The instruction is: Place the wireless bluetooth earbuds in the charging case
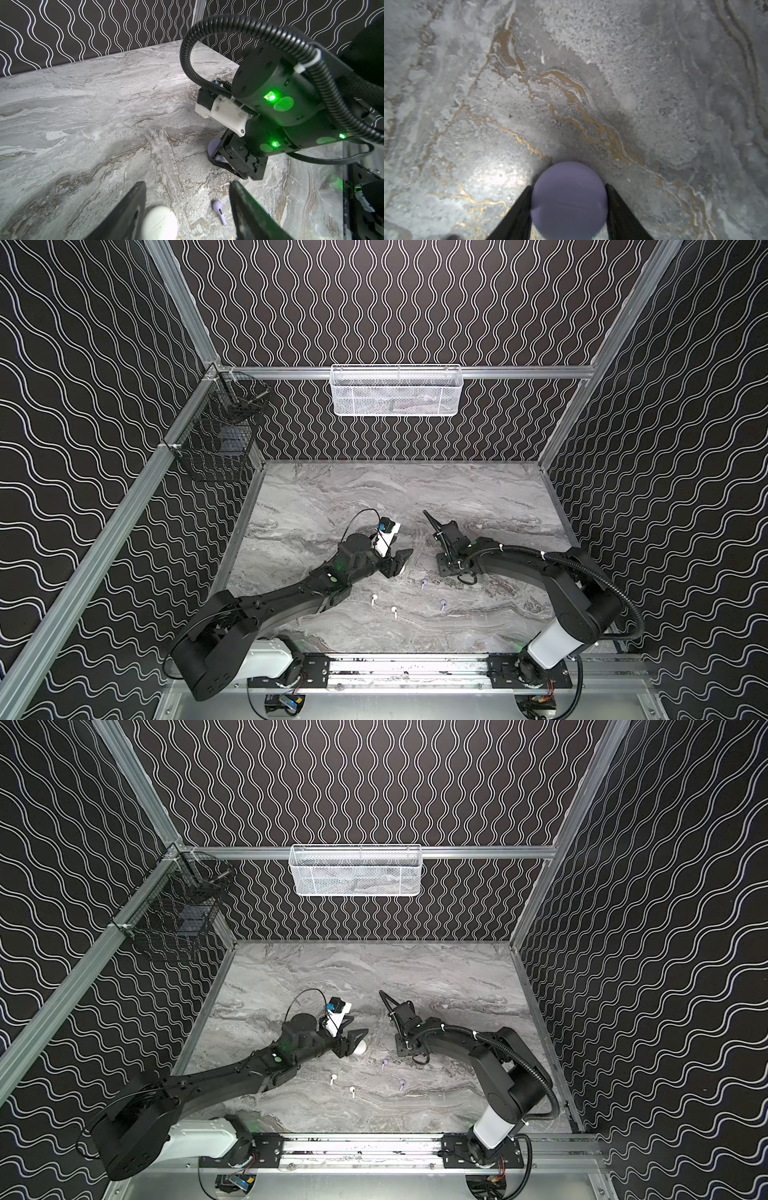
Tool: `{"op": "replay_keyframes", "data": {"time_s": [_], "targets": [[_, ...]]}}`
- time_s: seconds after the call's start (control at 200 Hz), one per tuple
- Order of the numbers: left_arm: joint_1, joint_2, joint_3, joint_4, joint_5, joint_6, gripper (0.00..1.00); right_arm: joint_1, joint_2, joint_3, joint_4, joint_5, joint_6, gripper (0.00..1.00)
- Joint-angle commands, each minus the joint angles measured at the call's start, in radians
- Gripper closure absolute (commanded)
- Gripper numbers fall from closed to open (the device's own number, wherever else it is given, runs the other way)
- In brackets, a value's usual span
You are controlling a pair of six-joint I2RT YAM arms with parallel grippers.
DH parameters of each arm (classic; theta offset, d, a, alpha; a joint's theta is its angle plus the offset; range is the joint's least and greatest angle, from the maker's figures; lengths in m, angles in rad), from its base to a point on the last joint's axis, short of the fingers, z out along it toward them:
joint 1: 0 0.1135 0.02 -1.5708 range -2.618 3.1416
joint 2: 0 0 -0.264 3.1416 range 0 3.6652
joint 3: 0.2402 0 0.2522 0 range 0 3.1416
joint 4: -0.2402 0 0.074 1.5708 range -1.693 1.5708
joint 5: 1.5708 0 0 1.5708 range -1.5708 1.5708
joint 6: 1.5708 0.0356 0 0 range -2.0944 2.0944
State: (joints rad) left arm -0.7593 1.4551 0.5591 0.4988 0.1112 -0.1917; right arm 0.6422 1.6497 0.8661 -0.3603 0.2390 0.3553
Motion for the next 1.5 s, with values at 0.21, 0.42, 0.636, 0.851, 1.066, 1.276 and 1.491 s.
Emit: {"op": "replay_keyframes", "data": {"time_s": [0.21,0.42,0.636,0.851,1.066,1.276,1.491], "targets": [[0.002,0.011,0.005,0.028,0.007,-0.019,0.33,0.004,-0.088,-0.026,0.004,-0.002,-0.024,0.63],[0.002,0.031,0.010,0.025,-0.007,-0.027,0.33,0.013,-0.236,-0.066,0.042,0.002,-0.049,0.68],[0.003,0.052,0.166,-0.190,0.058,-0.129,0.34,0.036,-0.413,-0.111,0.061,-0.014,-0.072,0.69],[0.003,0.065,0.343,-0.464,0.174,-0.206,0.34,0.079,-0.510,-0.125,0.081,-0.065,-0.079,0.70],[0.054,0.127,0.497,-0.682,0.398,-0.224,0.31,0.145,-0.591,-0.135,0.097,-0.082,-0.091,0.70],[0.134,0.202,0.577,-0.770,0.659,-0.229,0.32,0.204,-0.634,-0.139,0.115,-0.076,-0.108,0.70],[0.129,0.263,0.587,-0.737,0.769,-0.263,0.34,0.237,-0.634,-0.130,0.145,-0.101,-0.126,0.70]]}}
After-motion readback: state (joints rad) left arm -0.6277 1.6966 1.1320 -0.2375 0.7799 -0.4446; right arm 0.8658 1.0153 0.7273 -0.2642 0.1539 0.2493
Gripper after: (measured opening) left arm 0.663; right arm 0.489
